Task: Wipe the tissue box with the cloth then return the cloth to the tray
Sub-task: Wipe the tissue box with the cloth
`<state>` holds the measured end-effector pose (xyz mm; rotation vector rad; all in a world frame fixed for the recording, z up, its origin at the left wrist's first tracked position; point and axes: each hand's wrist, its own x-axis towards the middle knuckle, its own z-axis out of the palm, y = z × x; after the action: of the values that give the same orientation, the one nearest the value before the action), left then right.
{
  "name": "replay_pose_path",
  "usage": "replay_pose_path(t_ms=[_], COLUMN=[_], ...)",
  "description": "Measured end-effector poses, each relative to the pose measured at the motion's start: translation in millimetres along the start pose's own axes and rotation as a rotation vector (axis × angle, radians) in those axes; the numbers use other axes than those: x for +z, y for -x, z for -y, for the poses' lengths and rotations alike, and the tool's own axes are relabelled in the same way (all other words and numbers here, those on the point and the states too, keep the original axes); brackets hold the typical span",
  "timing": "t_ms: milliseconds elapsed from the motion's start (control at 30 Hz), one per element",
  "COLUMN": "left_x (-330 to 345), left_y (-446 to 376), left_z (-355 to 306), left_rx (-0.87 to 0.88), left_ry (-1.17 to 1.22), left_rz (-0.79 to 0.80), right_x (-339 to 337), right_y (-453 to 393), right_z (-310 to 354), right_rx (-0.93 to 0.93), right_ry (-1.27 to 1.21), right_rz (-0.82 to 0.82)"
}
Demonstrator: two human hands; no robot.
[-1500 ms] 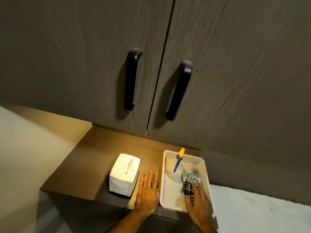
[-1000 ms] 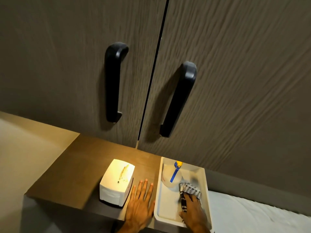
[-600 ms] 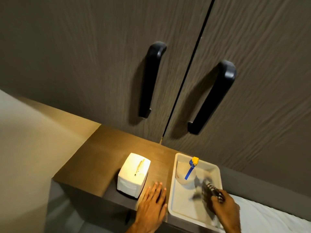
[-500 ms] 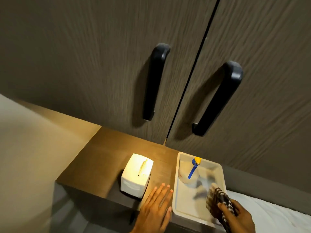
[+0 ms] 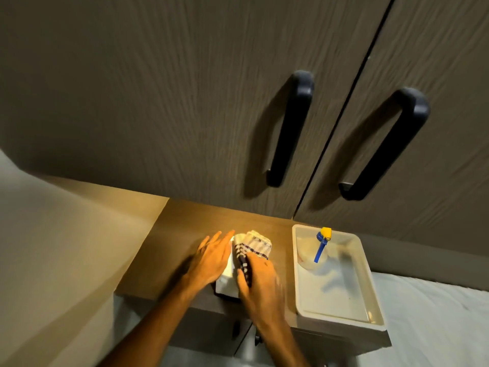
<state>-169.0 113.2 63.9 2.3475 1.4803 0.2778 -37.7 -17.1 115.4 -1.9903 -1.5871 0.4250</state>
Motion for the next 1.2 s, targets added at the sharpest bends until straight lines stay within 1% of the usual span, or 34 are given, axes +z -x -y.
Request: replay_pose_path(t_ms=[67, 100, 167, 200, 267, 333, 400, 433, 467, 533, 567, 600, 667, 733, 800, 867, 900, 933, 1000, 1033, 1067, 1133, 1200], left_x=[6, 7, 9, 11, 13, 15, 13, 12, 11, 8, 7, 7, 8, 8, 8, 8, 8, 7, 7, 7, 7, 6, 6], left_y=[1, 2, 1, 1, 2, 1, 2, 3, 3, 4, 4, 3, 5, 4, 3, 3, 3, 3, 3, 3, 3, 5, 6], left_z=[1, 0, -1, -1, 0, 1, 0, -2, -3, -5, -5, -5, -3, -1, 0, -2, -4, -5, -7, -7, -7, -7, -6], left_rx=[0.027, 0.030, 0.024, 0.025, 0.030, 0.025, -0.003, -0.019, -0.031, -0.044, -0.043, -0.027, 0.013, 0.012, 0.020, 0.031, 0.019, -0.002, -0.037, -0.042, -0.035, -0.002, 0.008], left_ry=[0.014, 0.025, 0.056, 0.063, 0.045, -0.004, -0.026, -0.019, -0.008, 0.006, 0.012, 0.015, 0.010, 0.018, -0.019, -0.075, -0.080, -0.072, -0.045, -0.038, -0.045, -0.072, -0.071], left_rz=[0.007, -0.002, -0.020, -0.028, -0.022, -0.022, -0.042, -0.052, -0.065, -0.091, -0.096, -0.088, -0.063, -0.063, -0.067, -0.061, -0.066, -0.079, -0.097, -0.101, -0.096, -0.062, -0.064], right_x=[25, 34, 45, 47, 50, 49, 42, 38, 37, 43, 51, 60, 77, 76, 65, 51, 47, 45, 48, 53, 60, 74, 74], right_y=[13, 14, 5, -4, -24, -47, -64, -67, -66, -45, -30, -14, 4, -13, -42, -64, -70, -70, -53, -38, -20, 5, -1], right_z=[0, 0, -5, -6, -10, -16, -16, -15, -15, -14, -15, -13, -8, -3, -3, -10, -11, -13, -11, -12, -13, -12, -12], right_rx=[-0.041, -0.056, -0.102, -0.125, -0.153, -0.121, 0.034, 0.116, 0.154, 0.136, 0.140, 0.132, -0.005, -0.097, -0.101, -0.016, 0.041, 0.101, 0.121, 0.111, 0.083, -0.038, -0.136], right_ry=[0.092, 0.131, 0.185, 0.211, 0.217, 0.175, -0.006, -0.136, -0.224, -0.269, -0.257, -0.195, 0.069, 0.141, 0.146, 0.081, -0.007, -0.123, -0.258, -0.240, -0.168, 0.077, 0.161], right_rz=[0.041, 0.016, -0.094, -0.112, -0.068, -0.023, -0.005, -0.019, -0.051, -0.106, -0.114, -0.128, -0.159, -0.163, -0.114, -0.061, -0.051, -0.072, -0.162, -0.176, -0.178, -0.202, -0.183])
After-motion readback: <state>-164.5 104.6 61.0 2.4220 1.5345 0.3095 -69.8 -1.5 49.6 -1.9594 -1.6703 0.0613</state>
